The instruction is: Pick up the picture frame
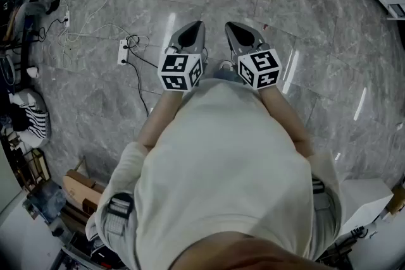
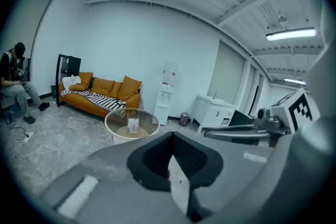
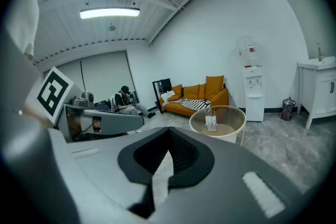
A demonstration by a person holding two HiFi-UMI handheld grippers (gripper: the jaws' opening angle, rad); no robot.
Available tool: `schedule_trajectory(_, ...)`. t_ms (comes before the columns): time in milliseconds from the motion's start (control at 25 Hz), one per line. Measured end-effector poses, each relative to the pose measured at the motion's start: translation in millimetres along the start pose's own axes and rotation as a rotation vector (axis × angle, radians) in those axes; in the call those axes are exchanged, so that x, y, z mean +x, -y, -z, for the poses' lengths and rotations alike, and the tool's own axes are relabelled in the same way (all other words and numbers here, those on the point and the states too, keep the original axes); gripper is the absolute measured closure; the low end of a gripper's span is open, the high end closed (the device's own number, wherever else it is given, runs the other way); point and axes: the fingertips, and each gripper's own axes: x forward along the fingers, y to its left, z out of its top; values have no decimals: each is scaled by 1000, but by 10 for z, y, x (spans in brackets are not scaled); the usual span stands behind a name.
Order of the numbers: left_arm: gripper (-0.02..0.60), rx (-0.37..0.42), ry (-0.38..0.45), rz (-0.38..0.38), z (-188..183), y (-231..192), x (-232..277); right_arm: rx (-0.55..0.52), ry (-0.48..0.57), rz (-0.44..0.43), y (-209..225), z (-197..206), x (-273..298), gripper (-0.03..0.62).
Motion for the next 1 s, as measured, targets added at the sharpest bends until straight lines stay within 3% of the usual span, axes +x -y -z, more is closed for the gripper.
schedule_trajectory(360,580,-12,18,-10,-37,-44,-141,-46,23,7,-137,-118,3,597)
schedule_trajectory(1000,580,-80,29,-46,6,41,36,-63,-7,-15,124,-138,4,595)
